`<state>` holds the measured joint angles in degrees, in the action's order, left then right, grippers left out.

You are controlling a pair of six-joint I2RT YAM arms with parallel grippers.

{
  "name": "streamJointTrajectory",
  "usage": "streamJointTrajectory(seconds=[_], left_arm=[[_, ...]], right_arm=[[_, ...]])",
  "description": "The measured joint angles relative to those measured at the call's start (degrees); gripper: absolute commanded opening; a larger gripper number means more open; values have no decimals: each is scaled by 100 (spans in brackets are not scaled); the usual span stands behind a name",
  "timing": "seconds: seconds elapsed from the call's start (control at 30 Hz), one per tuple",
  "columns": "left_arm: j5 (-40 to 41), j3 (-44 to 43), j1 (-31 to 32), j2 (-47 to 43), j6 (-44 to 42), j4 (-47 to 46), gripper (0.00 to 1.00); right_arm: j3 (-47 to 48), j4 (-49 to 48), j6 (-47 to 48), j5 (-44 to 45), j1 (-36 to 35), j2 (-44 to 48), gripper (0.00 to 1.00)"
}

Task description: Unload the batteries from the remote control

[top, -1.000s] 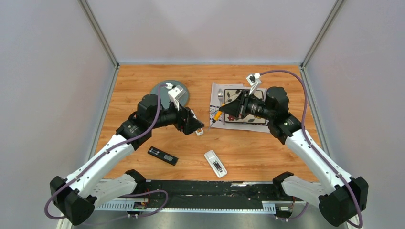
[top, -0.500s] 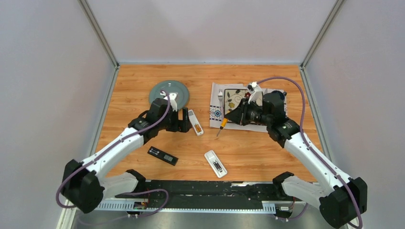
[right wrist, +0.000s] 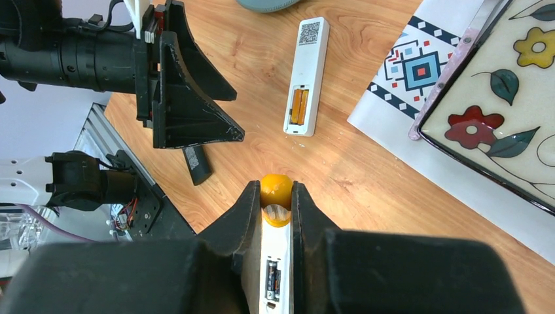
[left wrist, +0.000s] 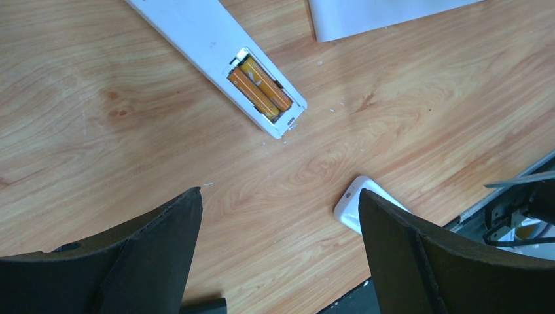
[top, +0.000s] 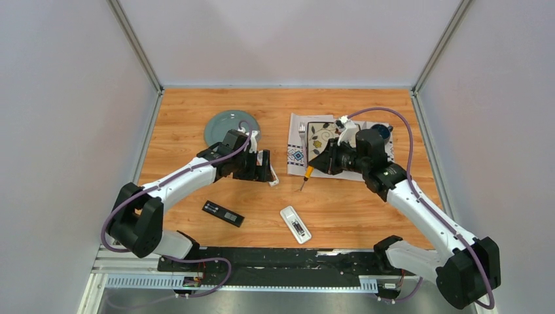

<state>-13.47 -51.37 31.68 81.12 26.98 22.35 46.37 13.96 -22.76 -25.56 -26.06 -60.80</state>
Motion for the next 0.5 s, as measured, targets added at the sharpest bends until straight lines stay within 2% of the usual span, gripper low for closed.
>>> streamJointTrajectory(seconds=[0.3,0.5], left_arm=[[-750,4,101,37,-170,-269,92],[-734,4,649,28,-592,-227,92]], right_arm=[[-37,81,61,0,2,-201,0],[-39,289,160,120,81,-223,0]])
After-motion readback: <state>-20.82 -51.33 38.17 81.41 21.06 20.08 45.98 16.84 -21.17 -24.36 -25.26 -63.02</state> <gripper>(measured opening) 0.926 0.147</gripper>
